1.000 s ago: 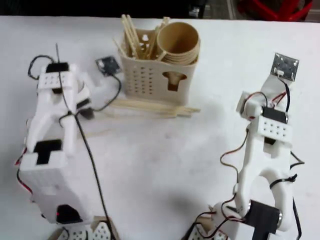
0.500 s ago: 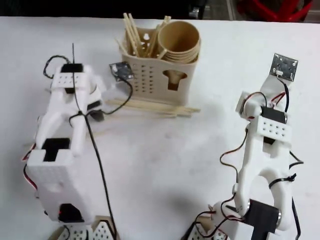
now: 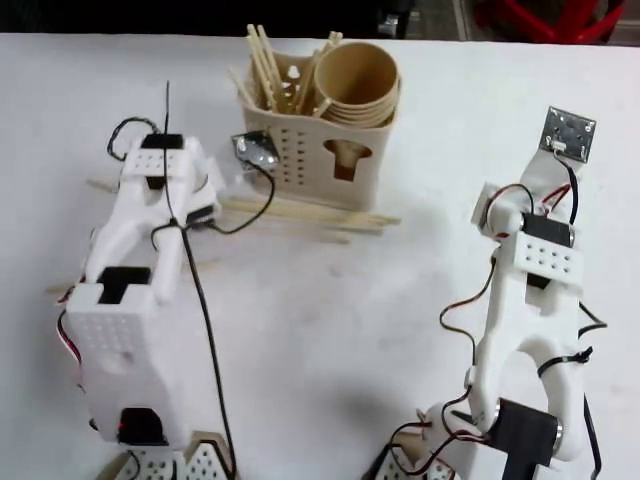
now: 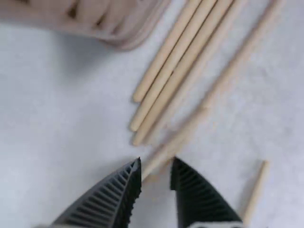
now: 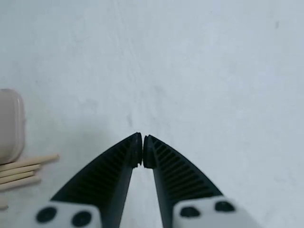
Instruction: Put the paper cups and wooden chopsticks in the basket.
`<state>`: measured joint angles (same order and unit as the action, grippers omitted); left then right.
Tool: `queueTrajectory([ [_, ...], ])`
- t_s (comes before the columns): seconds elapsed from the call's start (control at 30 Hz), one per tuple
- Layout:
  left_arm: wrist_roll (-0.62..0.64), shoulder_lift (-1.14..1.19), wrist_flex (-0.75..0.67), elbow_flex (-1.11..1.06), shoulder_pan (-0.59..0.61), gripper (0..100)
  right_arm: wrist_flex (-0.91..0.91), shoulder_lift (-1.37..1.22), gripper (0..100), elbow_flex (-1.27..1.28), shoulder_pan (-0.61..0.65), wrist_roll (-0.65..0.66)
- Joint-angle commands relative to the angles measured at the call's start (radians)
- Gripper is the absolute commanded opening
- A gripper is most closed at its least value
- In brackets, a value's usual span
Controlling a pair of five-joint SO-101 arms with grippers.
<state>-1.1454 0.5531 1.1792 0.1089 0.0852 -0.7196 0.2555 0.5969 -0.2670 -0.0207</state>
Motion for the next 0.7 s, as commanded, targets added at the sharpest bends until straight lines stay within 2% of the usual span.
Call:
queueTrajectory([
  [0.0,-0.011,0.005,0.058,0.025,-0.018,4,0.018,0.039,2.1,-0.006,-0.007,0.000],
  [0.2,-0.153,0.004,0.196,0.021,-0.018,2,0.018,0.039,2.1,-0.006,-0.007,0.000],
  [0.47,-0.152,-0.064,0.295,0.015,-0.012,2,0.018,0.039,2.1,-0.006,-0.007,0.000],
  [0.67,-0.153,-0.236,0.457,0.014,-0.010,2,0.018,0.041,2.1,-0.006,-0.007,0.000],
])
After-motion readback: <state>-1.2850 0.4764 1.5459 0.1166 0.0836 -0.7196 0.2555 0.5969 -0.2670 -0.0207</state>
